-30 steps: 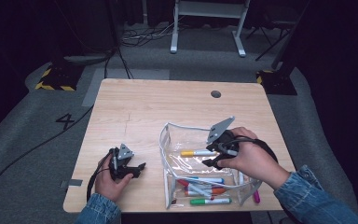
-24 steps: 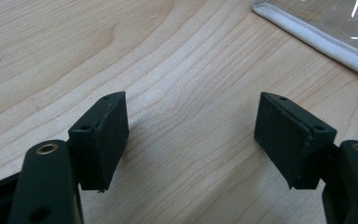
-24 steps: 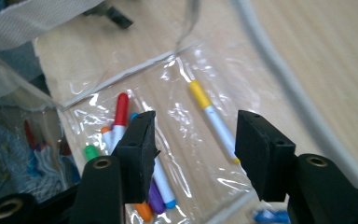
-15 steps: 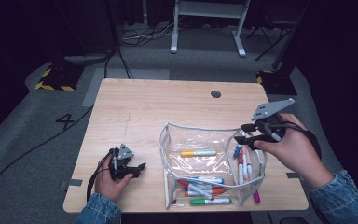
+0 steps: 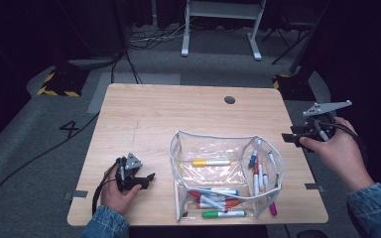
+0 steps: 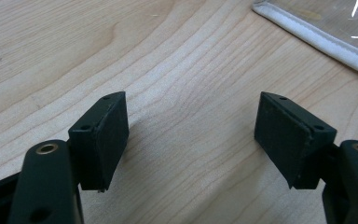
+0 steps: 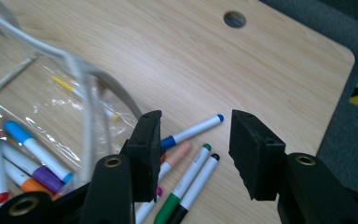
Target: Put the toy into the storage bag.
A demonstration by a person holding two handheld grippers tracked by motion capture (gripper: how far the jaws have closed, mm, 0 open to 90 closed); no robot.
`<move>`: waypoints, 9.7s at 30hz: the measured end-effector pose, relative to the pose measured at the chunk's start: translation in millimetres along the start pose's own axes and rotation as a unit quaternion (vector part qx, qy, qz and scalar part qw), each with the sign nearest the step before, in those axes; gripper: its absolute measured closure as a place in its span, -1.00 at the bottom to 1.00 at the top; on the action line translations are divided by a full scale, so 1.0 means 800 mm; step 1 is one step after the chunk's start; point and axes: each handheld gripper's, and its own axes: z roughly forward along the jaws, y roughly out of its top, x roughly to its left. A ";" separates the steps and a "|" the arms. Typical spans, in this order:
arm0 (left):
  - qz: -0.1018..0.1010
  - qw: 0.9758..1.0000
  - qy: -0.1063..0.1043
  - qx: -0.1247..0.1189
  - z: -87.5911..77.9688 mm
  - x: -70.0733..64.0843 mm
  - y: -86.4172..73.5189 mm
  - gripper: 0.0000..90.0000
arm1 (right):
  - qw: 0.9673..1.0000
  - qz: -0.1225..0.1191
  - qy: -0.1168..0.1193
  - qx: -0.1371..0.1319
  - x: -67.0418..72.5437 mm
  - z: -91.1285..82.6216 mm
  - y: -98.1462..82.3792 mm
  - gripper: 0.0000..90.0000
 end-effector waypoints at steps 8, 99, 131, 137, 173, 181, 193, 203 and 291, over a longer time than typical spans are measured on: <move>0.001 1.000 0.003 -0.002 0.000 0.000 0.000 -0.41 | 0.997 0.057 -0.002 0.047 -0.031 0.046 -0.049 0.20; -0.001 1.000 0.002 -0.001 0.000 0.000 0.000 -0.41 | 0.979 -0.119 0.160 0.044 0.137 0.001 0.067 0.71; -0.001 1.000 0.002 -0.001 0.000 0.000 0.000 -0.41 | 0.933 -0.201 0.237 0.184 0.226 0.121 0.044 0.71; -0.001 1.000 0.001 0.000 0.000 0.000 0.000 -0.41 | 0.920 -0.222 0.244 0.210 0.232 0.136 0.034 0.71; -0.001 1.000 0.002 -0.001 0.000 0.000 0.000 -0.41 | 0.965 -0.195 0.172 0.031 0.165 0.060 0.054 0.17; -0.003 1.000 0.001 -0.001 0.000 -0.001 0.000 -0.41 | 0.983 -0.143 0.117 -0.013 0.122 0.017 0.051 0.17; 0.002 1.000 0.002 -0.001 0.000 0.000 0.000 -0.41 | 0.997 -0.040 0.053 -0.028 0.048 0.001 0.029 0.18; 0.002 1.000 0.003 -0.002 0.000 0.000 0.000 -0.41 | 1.000 0.030 0.008 0.001 -0.003 0.022 -0.007 0.18; -0.001 1.000 0.000 -0.002 -0.001 -0.001 -0.002 -0.41 | 0.996 0.013 0.085 0.001 0.045 -0.009 0.021 0.71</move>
